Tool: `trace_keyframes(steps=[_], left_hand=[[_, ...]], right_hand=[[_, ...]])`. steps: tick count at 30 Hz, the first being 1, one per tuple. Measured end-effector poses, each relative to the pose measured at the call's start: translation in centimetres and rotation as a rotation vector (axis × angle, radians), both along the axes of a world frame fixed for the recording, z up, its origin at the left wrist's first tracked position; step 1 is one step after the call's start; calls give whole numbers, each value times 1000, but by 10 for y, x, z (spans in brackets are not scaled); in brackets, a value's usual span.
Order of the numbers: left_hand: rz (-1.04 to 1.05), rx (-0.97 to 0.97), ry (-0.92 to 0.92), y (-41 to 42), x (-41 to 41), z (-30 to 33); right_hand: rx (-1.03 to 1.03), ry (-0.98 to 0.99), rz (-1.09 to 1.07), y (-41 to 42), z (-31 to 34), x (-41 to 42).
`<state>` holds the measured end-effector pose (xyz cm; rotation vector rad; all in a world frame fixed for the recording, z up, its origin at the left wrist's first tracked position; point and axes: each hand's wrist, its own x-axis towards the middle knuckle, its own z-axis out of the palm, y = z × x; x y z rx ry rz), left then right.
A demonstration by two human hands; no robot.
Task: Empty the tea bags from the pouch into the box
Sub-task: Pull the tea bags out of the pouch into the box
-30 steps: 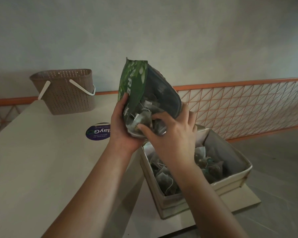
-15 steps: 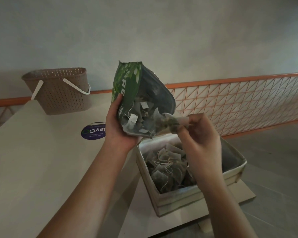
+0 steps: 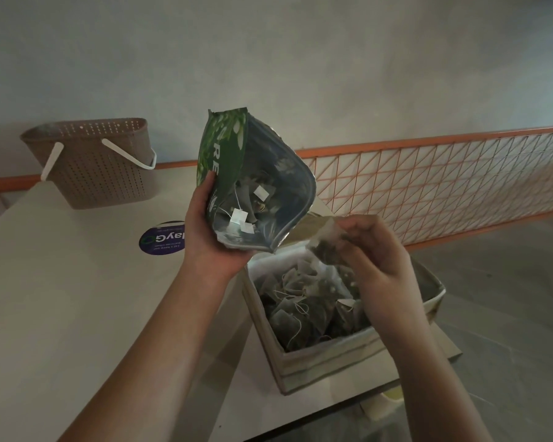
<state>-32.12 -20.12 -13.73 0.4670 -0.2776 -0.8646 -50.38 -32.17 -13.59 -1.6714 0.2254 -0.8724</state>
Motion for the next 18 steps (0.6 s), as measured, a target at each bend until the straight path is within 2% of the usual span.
trace_keyframes(steps=[2, 5, 8, 9, 12, 13, 14, 15, 18], left_hand=[[13, 8, -7, 0, 0, 0], [30, 9, 5, 1, -2, 1], [37, 6, 16, 2, -5, 3], [40, 9, 18, 2, -6, 4], [36, 7, 27, 4, -9, 5], [38, 10, 27, 4, -9, 5], [41, 13, 24, 4, -9, 5], [46, 20, 21, 4, -9, 5], [63, 29, 20, 2, -10, 6]], right_hand=[[-45, 107, -19, -2, -2, -3], [-296, 359, -137, -7, -8, -2], [-267, 334, -179, -8, -9, -2], [-354, 361, -220, -9, -8, -2], [-696, 747, -285, -11, -8, -5], [-720, 851, -300, -11, -7, -4], [-724, 870, -330, -10, -6, -3], [-723, 803, -369, -7, -4, -1], [-603, 331, -427, 4, 8, 6]])
